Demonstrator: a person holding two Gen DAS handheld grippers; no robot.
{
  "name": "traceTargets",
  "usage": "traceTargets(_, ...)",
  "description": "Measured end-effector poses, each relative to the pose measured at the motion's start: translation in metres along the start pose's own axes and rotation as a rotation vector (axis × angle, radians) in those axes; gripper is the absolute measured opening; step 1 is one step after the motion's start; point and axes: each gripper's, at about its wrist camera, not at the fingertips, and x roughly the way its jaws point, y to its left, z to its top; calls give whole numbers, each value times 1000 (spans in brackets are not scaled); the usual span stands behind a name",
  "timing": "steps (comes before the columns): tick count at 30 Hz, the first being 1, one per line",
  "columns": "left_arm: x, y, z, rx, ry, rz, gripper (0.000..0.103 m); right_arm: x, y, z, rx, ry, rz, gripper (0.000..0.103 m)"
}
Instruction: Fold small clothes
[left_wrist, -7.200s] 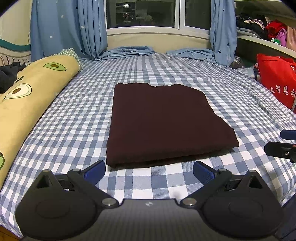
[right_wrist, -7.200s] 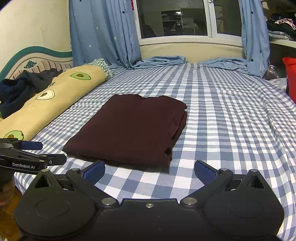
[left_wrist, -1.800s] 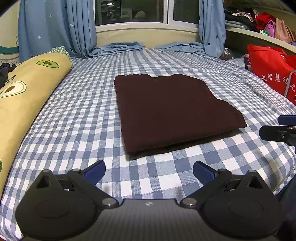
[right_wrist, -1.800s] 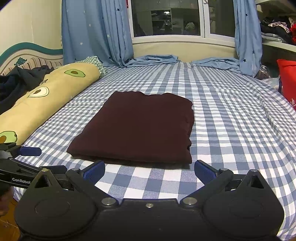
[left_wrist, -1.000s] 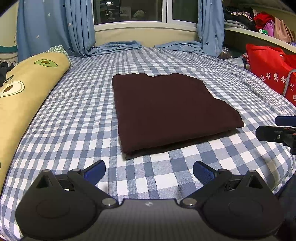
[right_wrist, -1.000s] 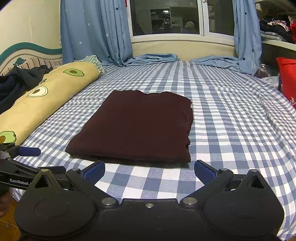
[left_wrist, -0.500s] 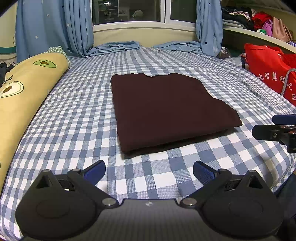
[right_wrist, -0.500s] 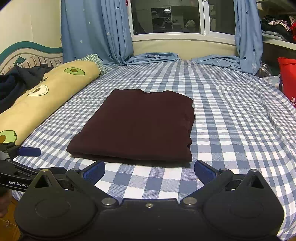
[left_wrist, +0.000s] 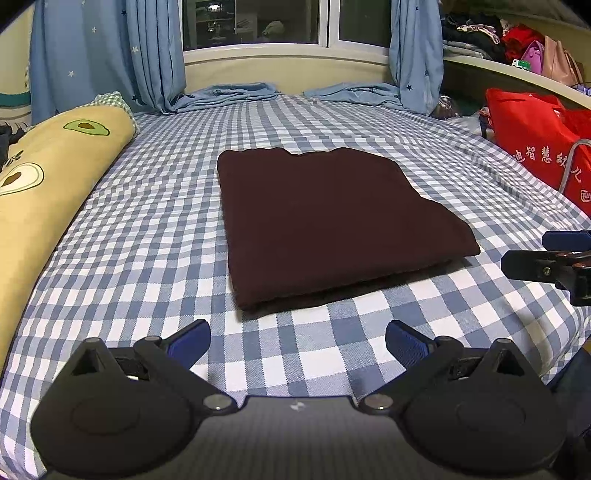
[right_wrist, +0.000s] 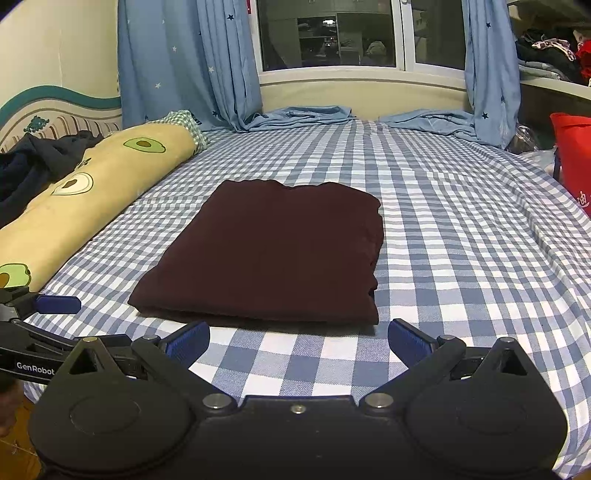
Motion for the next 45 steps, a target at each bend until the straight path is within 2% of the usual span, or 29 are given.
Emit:
traceTargets(36,1,-4,0,7,3,-1,102,-2,-2,0,7,-2,-3,102)
traceTargets(45,1,-1,1,-22,3,-15,102,-2,1,2,-4,-4,3,102)
